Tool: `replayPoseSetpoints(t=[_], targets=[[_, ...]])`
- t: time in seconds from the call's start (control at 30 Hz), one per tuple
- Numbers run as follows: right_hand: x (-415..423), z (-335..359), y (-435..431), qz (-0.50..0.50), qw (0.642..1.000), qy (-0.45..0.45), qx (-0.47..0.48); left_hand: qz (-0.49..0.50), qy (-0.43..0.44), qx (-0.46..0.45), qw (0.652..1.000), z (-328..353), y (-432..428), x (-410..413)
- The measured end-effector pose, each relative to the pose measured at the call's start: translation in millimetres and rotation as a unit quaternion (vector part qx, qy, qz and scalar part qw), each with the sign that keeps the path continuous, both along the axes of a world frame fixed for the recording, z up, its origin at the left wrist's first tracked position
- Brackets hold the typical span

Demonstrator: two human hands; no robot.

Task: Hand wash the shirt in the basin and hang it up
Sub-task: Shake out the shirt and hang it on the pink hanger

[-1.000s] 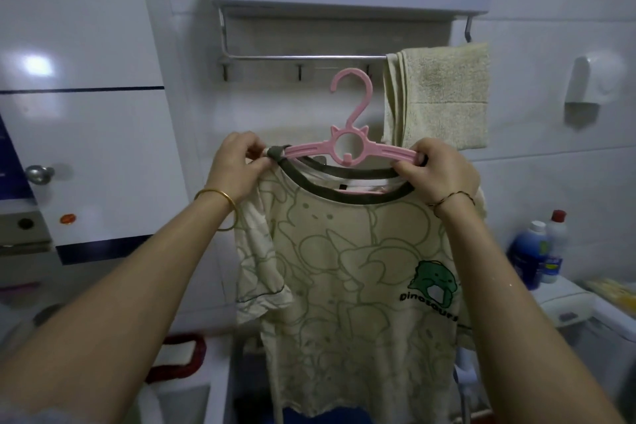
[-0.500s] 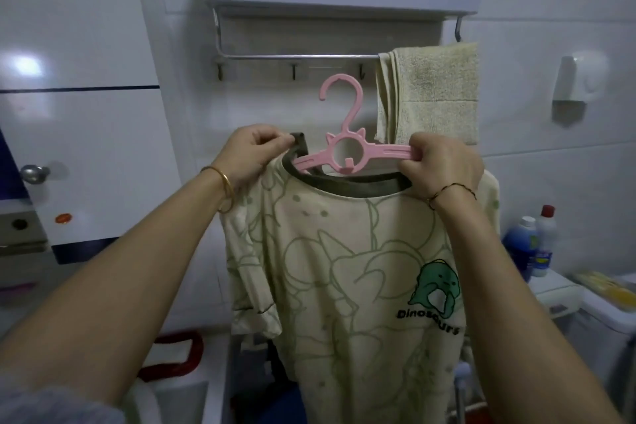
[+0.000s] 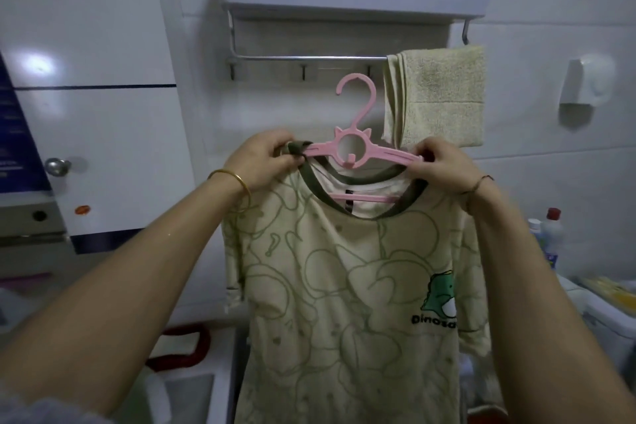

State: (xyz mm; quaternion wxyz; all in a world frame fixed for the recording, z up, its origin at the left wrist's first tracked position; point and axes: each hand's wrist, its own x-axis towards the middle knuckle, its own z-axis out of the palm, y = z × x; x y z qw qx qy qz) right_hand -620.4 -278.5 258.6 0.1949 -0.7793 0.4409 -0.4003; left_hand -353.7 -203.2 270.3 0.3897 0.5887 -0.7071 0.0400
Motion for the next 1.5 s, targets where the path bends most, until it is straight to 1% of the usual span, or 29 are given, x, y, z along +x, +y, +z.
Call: replayPoseSetpoints(t=[0.07, 0.13, 0.23, 0.3, 0.33, 0.37, 0.47, 0.57, 0.63, 0.67, 0.7, 0.8, 0.9, 0.97, 1.07, 1.13, 1.23, 1.3, 1.37, 1.4, 1.5], targets=[[-9, -2, 0, 0.055, 0.996, -0.07, -0.003, 0.009, 0.01, -0.01, 1.0, -2, 2, 5], [-14, -7, -2, 0.075, 0.988, -0.134, -0.006, 0.009, 0.0, -0.01, 1.0, -1, 4, 8], [-10, -10, -9, 0.039, 0.97, -0.237, -0.027, 0.012, -0.036, 0.003, 0.999, 1, 6, 9], [-3, -8, -8, 0.021, 0.959, -0.275, -0.063, 0.036, -0.077, 0.022, 0.996, -2, 3, 8], [1, -6, -7, 0.032, 0.958, -0.275, -0.076, 0.049, -0.082, 0.026, 0.995, -4, 1, 7], [5, -5, -4, 0.052, 0.962, -0.254, -0.083, 0.055, -0.069, 0.024, 0.996, -4, 1, 6], [13, -6, 1, 0.086, 0.988, -0.096, -0.083, 0.052, -0.011, 0.011, 0.999, -3, 4, 3], [13, -13, -2, 0.071, 0.995, -0.007, -0.068, 0.011, 0.056, 0.019, 0.998, -3, 9, 3], [15, -17, -5, 0.051, 0.992, 0.072, -0.086, -0.012, 0.108, 0.034, 0.993, -4, 12, 0], [17, -19, -6, 0.04, 0.99, 0.099, -0.096, -0.016, 0.12, 0.041, 0.992, -4, 13, 0], [18, -20, -6, 0.029, 0.989, 0.103, -0.102, -0.016, 0.125, 0.049, 0.991, -4, 14, -1], [17, -23, -9, -0.011, 0.99, 0.072, -0.122, -0.008, 0.125, 0.078, 0.989, -1, 14, -1], [14, -24, -11, -0.051, 0.989, 0.055, -0.128, 0.013, 0.099, 0.105, 0.989, -1, 13, 4], [13, -25, -13, -0.065, 0.988, 0.049, -0.128, 0.026, 0.096, 0.125, 0.987, -3, 12, 6], [13, -27, -15, -0.087, 0.987, 0.039, -0.13, 0.047, 0.122, 0.127, 0.983, -8, 8, 12], [12, -26, -15, -0.103, 0.986, 0.022, -0.13, 0.094, 0.131, 0.115, 0.98, -12, 6, 18], [9, -22, -14, -0.116, 0.985, 0.01, -0.127, 0.141, 0.178, 0.122, 0.966, -17, 4, 30], [8, -19, -14, -0.122, 0.984, 0.021, -0.128, 0.133, 0.189, 0.108, 0.967, -19, 4, 37], [4, -18, -12, -0.128, 0.984, 0.027, -0.124, 0.092, 0.206, 0.092, 0.97, -19, 5, 44], [2, -18, -12, -0.128, 0.984, 0.025, -0.119, 0.062, 0.231, 0.099, 0.966, -17, 8, 44], [-5, -17, -10, -0.123, 0.987, 0.012, -0.104, -0.03, 0.313, 0.144, 0.938, -10, 14, 46]])
